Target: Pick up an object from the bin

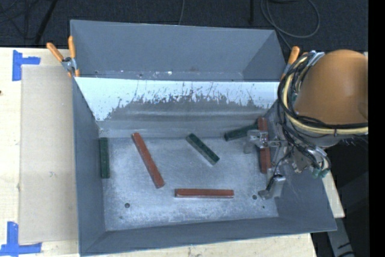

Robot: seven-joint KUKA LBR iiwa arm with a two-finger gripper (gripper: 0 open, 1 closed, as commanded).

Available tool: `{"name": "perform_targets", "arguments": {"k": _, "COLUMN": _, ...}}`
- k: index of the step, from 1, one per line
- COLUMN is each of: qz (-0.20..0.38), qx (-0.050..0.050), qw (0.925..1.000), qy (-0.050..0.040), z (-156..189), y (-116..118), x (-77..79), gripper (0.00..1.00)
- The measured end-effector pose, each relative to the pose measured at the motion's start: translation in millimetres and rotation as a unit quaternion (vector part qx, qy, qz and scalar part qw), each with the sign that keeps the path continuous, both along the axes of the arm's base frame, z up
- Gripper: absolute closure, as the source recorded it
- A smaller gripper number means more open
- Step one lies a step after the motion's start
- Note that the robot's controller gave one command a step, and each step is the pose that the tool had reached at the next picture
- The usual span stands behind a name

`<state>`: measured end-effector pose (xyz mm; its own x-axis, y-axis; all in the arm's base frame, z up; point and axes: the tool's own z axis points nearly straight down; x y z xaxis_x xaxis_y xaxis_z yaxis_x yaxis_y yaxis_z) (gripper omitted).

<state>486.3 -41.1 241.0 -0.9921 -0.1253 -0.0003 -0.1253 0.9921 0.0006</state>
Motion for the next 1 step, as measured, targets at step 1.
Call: {"name": "perform_targets", "arguments": {"k": 1, "qz": 0.186, "qx": 0.001, "qw": 0.9826, "qy": 0.0034, "z": -123.6, "y": 33.8, "x": 5.9, "gripper": 0.0}}
